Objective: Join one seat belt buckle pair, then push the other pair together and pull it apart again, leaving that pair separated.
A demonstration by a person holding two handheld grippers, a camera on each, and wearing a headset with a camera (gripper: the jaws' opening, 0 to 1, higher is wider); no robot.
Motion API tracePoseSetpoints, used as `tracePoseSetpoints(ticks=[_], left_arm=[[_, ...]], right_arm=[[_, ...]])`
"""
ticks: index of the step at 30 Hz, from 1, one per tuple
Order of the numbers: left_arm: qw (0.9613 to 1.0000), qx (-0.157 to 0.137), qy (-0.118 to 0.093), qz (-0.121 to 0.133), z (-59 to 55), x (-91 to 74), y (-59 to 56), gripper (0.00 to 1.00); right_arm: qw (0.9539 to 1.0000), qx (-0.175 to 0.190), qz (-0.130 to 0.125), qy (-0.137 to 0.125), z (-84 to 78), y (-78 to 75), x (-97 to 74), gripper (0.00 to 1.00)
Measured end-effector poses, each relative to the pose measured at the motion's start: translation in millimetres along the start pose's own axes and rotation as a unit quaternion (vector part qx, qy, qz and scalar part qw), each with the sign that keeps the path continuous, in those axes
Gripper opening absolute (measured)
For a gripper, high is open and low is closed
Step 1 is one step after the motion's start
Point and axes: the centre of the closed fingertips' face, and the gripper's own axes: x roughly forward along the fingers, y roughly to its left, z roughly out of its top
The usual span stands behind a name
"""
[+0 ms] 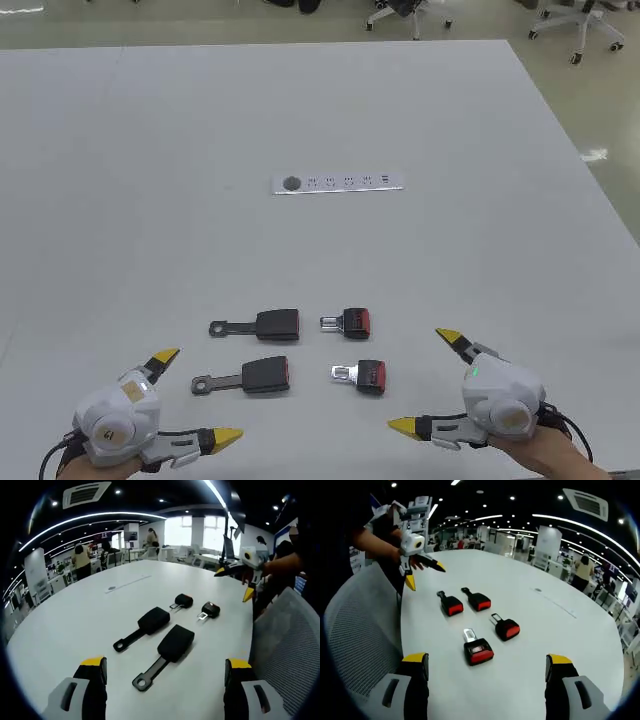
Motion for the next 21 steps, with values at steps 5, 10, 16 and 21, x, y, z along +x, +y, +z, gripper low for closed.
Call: tracePoseSetpoints(ticks=[5,10,16,21], left_arm=[[1.0,-0.001,-0.002,-0.001,1.3,-0.8,-1.4,1.0],[1.0,-0.001,-0.003,-0.001,0.0,-0.2,-0.3,1.0],[1.0,0.0,-0.001,-0.002,3.2,-1.8,-2.9,1.0],[1.0,0.001,-0.002,-0.002,4.9,-2.2,-3.2,1.0]], right_arm=[[1.0,0.002,0.001,-0.001,2.7,2.1,-0.3,0.99],[1.0,0.002,0.001,0.0,5.0,3.3,-0.8,0.99],[1.0,0.003,0.001,-0.001,5.4,2.6,-1.1,0.99],[1.0,0.003,0.001,-0.001,4.2,2.0,-1.7,0.99]])
